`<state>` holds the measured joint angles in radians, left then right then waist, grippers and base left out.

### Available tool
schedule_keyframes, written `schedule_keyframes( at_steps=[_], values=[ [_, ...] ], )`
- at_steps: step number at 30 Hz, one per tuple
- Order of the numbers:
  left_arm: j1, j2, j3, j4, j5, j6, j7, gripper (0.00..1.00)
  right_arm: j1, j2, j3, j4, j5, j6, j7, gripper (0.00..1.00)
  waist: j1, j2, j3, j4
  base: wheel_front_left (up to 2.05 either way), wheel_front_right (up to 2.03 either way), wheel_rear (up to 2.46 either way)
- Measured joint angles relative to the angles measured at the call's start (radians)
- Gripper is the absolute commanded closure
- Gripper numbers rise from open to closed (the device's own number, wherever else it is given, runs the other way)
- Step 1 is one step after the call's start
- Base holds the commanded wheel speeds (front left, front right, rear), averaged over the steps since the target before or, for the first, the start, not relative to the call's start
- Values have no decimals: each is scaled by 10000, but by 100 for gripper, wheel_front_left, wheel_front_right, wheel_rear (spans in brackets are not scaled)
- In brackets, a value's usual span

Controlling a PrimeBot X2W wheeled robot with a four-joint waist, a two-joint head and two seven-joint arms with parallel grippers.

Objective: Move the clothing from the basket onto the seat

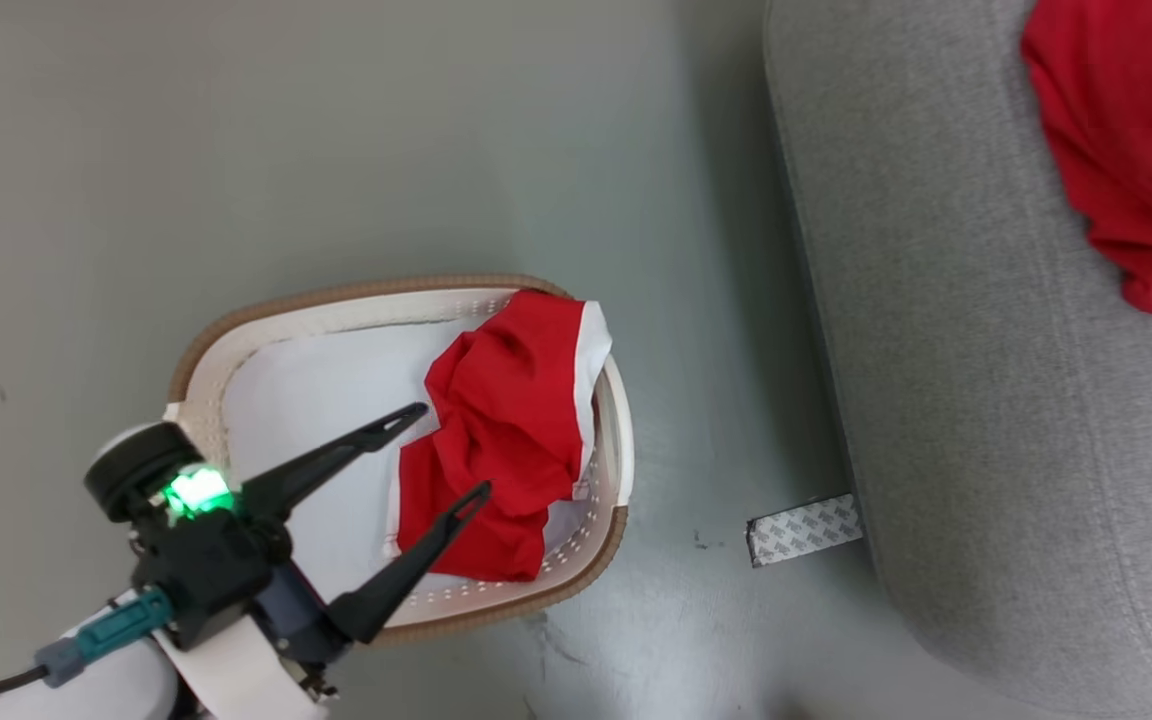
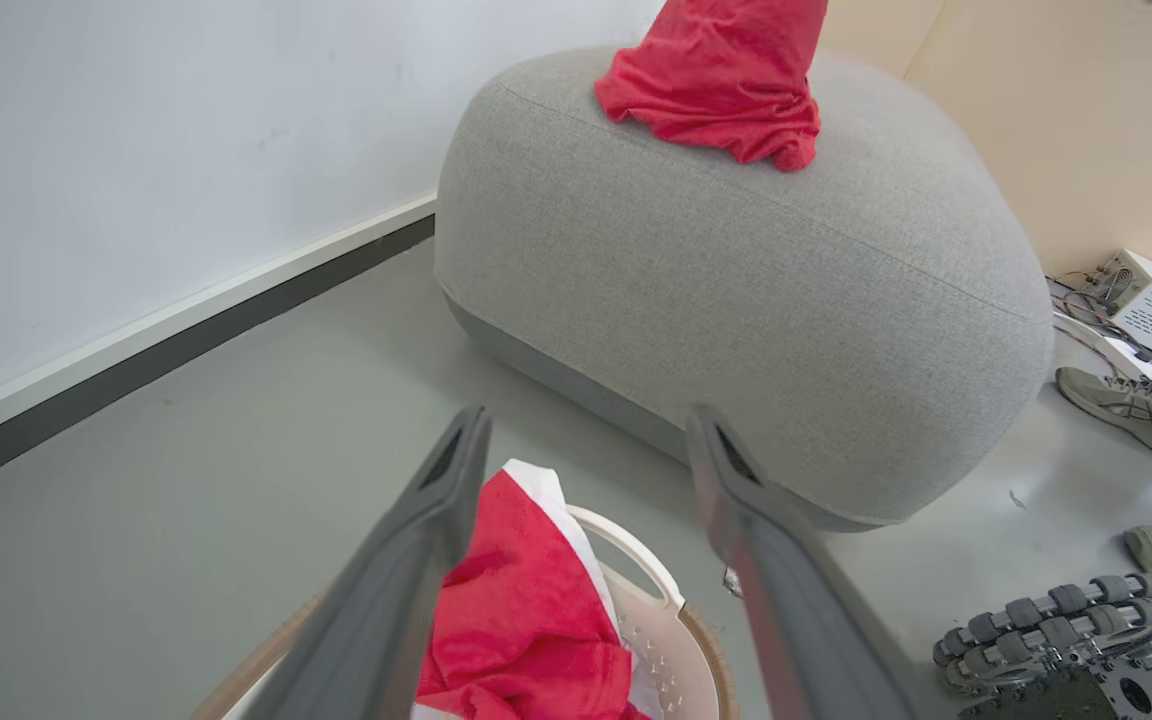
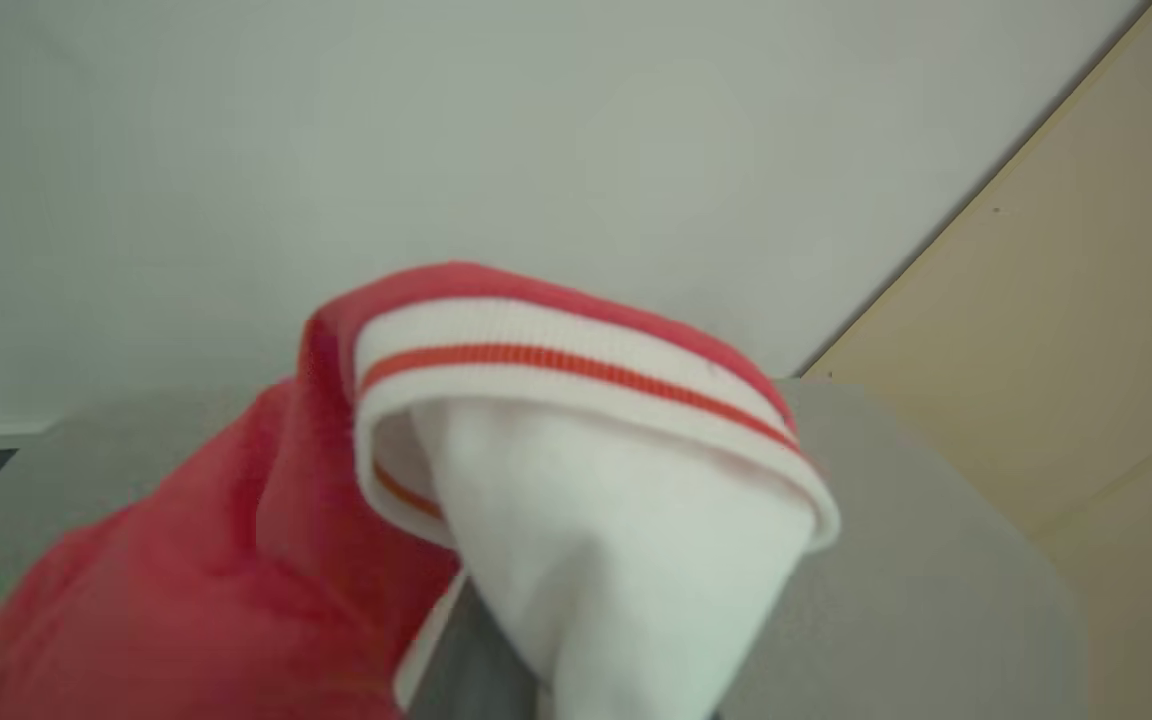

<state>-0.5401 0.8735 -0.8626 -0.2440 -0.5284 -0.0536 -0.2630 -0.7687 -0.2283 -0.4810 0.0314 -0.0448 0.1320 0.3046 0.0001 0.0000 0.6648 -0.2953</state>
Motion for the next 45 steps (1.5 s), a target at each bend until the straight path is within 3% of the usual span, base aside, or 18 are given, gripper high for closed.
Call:
schedule_keyframes(
  at_steps=[6,10,12,13,14,15,20,27,38,45],
  values=[
    [83,263,288,-104,-2,-33,0,0,980,1074,25,1028,-658,0,-205,100,0,0,332,147,0,0,0],
    [146,297,443,-128,-4,-79,-2,0,1231,1348,-42,1678,-959,0,-67,95,0,0,411,213,0,0,0],
    [177,284,495,-119,-4,-88,-2,0,1232,1386,-65,1810,-1039,0,-82,79,0,0,372,221,0,0,0],
    [204,267,514,-107,-4,-90,-2,0,1231,1400,-73,1894,-1099,0,-79,66,0,0,334,219,0,0,0],
    [244,232,527,-88,-4,-102,-2,0,1231,1413,-81,1971,-1149,0,-56,24,-1,0,284,214,0,0,0],
    [280,180,529,-44,-4,-119,-2,0,1230,1419,-67,2015,-1172,0,17,0,0,0,220,210,0,0,0],
    [379,-255,522,219,-6,-163,-10,0,1247,1120,366,2341,-1043,0,846,0,-1,0,-273,169,0,0,0],
    [652,-1131,545,974,-190,-119,-10,0,2404,-31,1919,2441,234,0,2167,0,-1,0,-1464,94,0,0,0],
    [1536,-2435,1304,2125,-736,341,-12,0,3604,-2211,3726,408,2443,0,3010,0,-2,0,-3773,-47,0,0,0],
    [1988,-2936,2615,2694,-1049,554,-10,0,3533,-2192,4422,-805,3106,0,2527,0,-2,0,-4915,217,0,0,0]
  ],
)
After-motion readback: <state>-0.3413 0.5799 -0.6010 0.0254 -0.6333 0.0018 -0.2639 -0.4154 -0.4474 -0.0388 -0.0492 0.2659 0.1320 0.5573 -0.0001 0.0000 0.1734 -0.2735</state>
